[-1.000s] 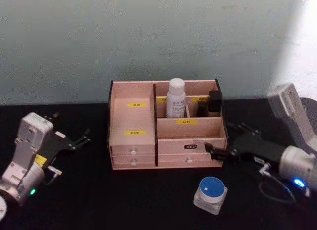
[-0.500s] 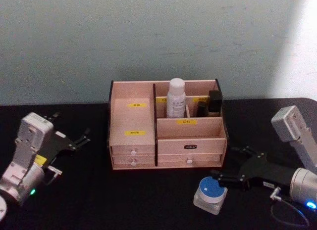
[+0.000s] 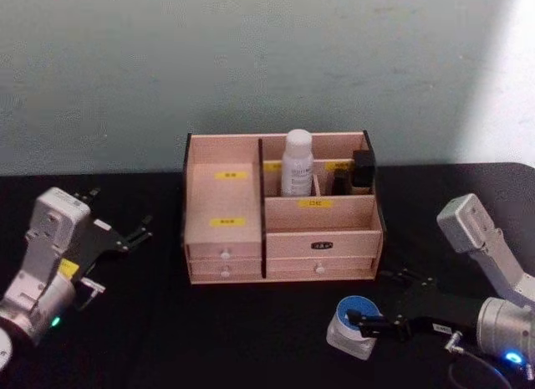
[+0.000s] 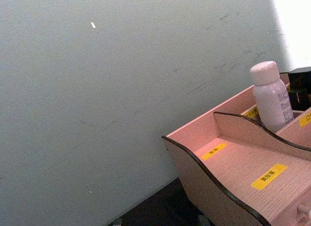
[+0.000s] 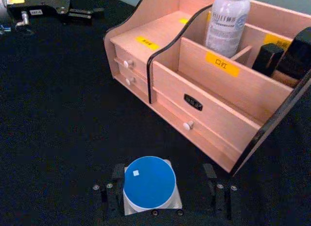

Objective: Pick up the facial cleanser and watermelon frost from the table and place them into the tiered storage box.

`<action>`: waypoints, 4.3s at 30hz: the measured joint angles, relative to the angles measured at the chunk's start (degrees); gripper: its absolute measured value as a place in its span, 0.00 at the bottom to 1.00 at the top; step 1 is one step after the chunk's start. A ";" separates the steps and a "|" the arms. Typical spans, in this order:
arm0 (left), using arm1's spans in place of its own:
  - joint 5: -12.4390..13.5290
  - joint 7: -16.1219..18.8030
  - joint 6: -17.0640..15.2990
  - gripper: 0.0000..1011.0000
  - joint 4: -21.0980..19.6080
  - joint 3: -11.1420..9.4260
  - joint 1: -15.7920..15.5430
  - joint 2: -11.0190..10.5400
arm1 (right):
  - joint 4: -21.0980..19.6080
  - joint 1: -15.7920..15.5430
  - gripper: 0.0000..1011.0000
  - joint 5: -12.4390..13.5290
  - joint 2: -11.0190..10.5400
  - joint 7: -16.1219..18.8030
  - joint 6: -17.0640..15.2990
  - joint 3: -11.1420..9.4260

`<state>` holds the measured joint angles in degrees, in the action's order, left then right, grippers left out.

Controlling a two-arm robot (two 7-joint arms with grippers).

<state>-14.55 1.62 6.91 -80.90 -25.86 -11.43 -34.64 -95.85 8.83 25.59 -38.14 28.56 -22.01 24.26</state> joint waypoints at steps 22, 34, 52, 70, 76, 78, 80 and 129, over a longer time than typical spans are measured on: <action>0.00 0.00 0.00 0.99 0.00 0.00 0.00 0.00 | 2.02 2.36 0.99 -0.24 0.94 -0.84 -0.17 3.23; 0.00 0.00 0.00 0.99 0.00 0.00 0.00 0.00 | 2.97 3.04 0.99 -0.91 1.45 -0.91 -0.24 3.91; 0.00 0.00 0.00 0.99 0.00 0.00 0.00 0.00 | 4.19 3.51 0.99 -1.53 2.08 -1.02 -0.62 4.22; 0.00 0.00 0.00 0.99 0.00 0.00 0.00 0.00 | 4.28 3.37 0.99 -1.64 1.88 -0.43 -0.83 4.46; 0.00 0.00 0.00 0.99 0.00 0.00 0.00 0.00 | 4.13 3.26 0.99 -1.66 1.78 -0.35 -1.03 4.52; 0.00 0.00 0.00 0.99 0.00 0.00 0.00 0.00 | 4.00 3.19 0.99 -1.78 1.77 -0.46 -1.06 4.52; 0.00 0.00 0.00 0.99 0.00 0.00 0.00 0.00 | 3.92 3.14 0.99 -1.91 1.78 -0.59 -1.06 4.54; 0.00 0.00 0.00 0.99 0.00 0.00 0.00 0.00 | -0.29 2.41 0.71 -0.80 -0.47 0.33 0.48 3.09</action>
<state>-14.55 1.62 6.91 -80.90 -25.86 -11.43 -34.65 -96.14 11.25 24.79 -38.61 28.88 -21.54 27.35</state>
